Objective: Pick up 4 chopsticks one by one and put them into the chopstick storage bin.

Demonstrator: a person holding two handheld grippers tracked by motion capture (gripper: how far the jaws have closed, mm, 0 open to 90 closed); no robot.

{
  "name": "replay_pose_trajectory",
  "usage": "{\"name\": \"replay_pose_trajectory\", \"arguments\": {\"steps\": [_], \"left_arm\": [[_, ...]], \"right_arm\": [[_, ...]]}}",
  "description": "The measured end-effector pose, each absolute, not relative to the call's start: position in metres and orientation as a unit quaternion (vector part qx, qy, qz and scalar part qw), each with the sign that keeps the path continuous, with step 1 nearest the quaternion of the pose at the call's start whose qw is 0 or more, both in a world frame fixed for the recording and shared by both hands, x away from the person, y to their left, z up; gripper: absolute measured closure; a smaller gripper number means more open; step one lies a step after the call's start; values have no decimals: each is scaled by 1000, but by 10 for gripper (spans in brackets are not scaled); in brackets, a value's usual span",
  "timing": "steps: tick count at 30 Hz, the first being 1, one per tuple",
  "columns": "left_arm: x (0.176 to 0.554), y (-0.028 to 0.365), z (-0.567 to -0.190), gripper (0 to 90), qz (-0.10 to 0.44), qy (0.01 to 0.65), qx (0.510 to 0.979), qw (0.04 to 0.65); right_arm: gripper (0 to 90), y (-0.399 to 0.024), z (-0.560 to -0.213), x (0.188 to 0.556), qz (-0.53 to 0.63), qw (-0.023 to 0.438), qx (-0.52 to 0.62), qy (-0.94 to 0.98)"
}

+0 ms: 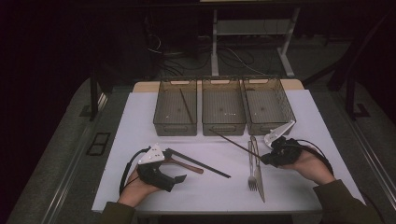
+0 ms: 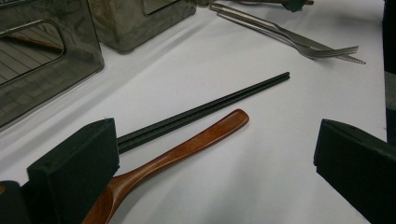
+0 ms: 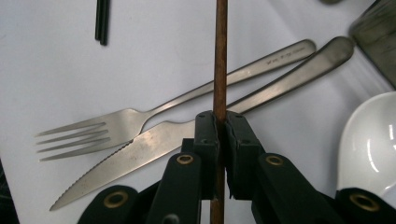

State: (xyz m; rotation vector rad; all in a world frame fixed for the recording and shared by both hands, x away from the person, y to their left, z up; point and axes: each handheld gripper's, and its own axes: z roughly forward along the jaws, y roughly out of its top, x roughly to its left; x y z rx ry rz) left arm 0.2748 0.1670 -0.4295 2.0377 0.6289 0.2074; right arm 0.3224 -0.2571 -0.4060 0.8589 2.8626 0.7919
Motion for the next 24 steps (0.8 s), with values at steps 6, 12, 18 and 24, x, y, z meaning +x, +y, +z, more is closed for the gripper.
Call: {"name": "replay_pose_trajectory", "arguments": {"steps": [6,12,18,24], "left_arm": [[275,167,-429,0,84,260,834,479],[275,168,-430,0,82,265,830,485],[276,169,-432,0,77,270,824,492],[276,165,-434,0,74,275,824,489]], "right_arm": [[833,-259,-403,323,274,21,281,920],[833,-261,-401,323,284,24,284,915],[834,-263,-399,326,301,24,290,908],[833,-266,-394,330,332,21,305,892]]}}
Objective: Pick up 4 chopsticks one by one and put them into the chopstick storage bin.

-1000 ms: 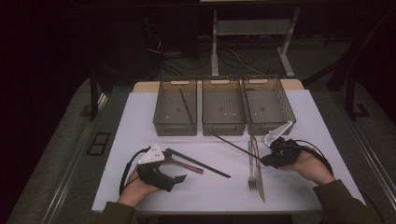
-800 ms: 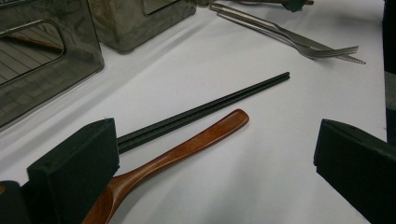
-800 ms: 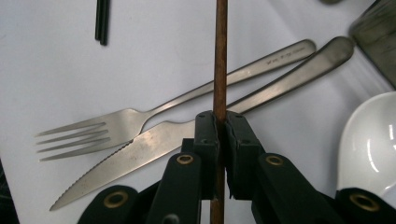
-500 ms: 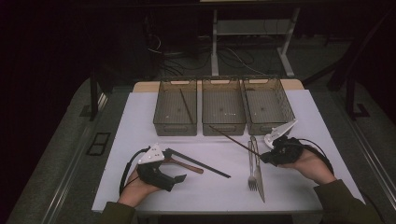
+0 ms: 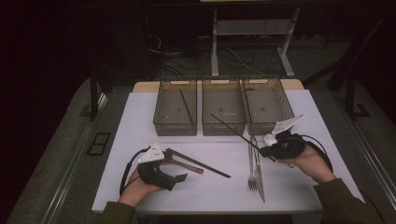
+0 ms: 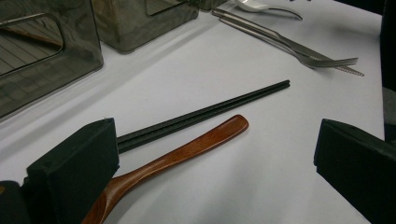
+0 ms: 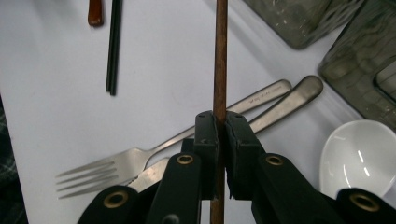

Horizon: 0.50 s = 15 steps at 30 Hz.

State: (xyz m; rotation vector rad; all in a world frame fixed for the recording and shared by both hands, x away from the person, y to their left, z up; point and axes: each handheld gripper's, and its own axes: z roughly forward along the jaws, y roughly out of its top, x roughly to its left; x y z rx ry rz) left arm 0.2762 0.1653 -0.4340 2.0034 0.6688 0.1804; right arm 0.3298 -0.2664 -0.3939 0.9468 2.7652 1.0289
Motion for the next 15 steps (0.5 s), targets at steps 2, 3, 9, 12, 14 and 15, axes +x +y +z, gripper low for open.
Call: {"name": "replay_pose_trajectory", "arguments": {"steps": [2,3,9,12,14,15], "left_arm": [[276,165,-434,0,75,275,826,486],[276,165,-434,0,75,274,827,485],[275,165,-434,0,77,274,828,483],[275,166,-434,0,78,274,828,483],[275,166,-434,0,79,274,828,482],[275,166,-434,0,80,274,829,482]], "right_arm": [[833,-267,-393,332,340,19,311,888],[833,-267,-393,333,342,17,312,886],[834,-265,-390,340,358,21,320,877],[833,-263,-387,343,368,24,325,871],[833,-261,-385,345,372,29,330,867],[834,-260,-384,347,374,31,330,866]]}}
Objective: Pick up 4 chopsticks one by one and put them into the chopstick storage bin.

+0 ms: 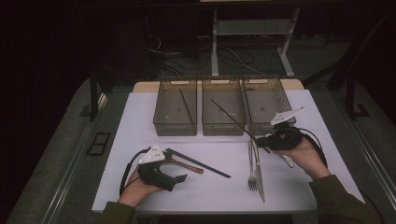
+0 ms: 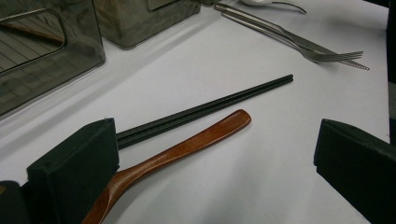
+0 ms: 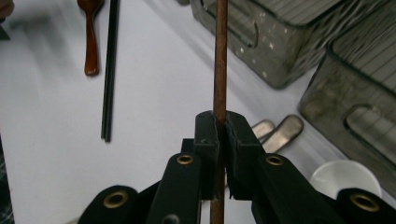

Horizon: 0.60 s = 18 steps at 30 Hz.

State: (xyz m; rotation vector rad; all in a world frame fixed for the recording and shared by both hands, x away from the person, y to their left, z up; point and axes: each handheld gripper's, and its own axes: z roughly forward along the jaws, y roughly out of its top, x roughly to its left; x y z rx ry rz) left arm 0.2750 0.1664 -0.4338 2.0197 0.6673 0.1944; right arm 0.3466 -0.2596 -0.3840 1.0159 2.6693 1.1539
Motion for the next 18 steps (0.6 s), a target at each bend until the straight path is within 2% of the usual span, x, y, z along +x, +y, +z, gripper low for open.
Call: {"name": "replay_pose_trajectory", "arguments": {"steps": [18], "left_arm": [[275,168,-433,0,83,274,829,480]], "right_arm": [[833,-221,-369,371,412,47,325,850]]}}
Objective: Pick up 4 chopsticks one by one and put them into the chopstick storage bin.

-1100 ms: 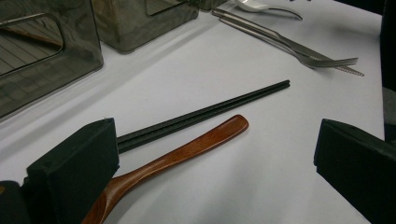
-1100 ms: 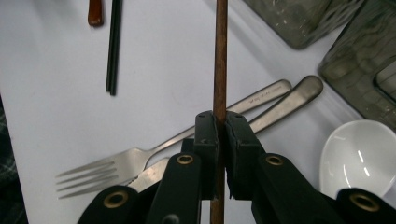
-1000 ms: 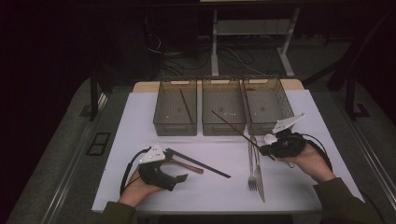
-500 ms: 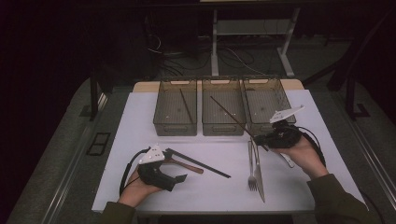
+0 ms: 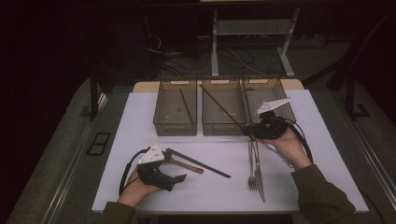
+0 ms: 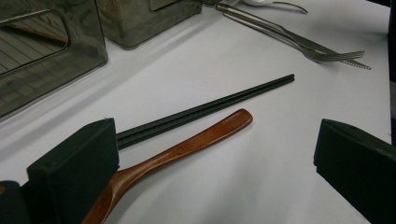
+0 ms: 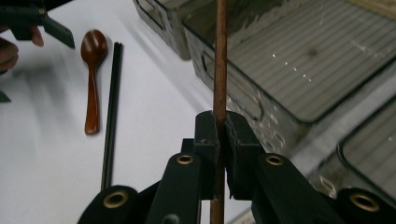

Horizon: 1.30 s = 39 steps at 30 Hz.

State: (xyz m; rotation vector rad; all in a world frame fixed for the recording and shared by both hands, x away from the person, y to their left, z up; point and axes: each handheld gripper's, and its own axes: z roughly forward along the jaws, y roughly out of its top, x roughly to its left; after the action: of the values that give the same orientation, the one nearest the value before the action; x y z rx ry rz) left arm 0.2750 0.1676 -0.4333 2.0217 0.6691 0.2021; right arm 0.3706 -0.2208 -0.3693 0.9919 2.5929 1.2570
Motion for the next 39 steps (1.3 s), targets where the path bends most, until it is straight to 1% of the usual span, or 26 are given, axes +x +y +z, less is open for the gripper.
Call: {"name": "replay_pose_trajectory", "arguments": {"steps": [17,29,39], "left_arm": [[275,167,-433,0,84,275,827,483],[275,166,-433,0,82,273,826,486],[275,167,-433,0,80,274,826,486]], "right_arm": [[833,-185,-356,399,454,59,350,817],[833,-155,-349,420,454,53,365,811],[833,-125,-343,438,447,57,366,814]]}}
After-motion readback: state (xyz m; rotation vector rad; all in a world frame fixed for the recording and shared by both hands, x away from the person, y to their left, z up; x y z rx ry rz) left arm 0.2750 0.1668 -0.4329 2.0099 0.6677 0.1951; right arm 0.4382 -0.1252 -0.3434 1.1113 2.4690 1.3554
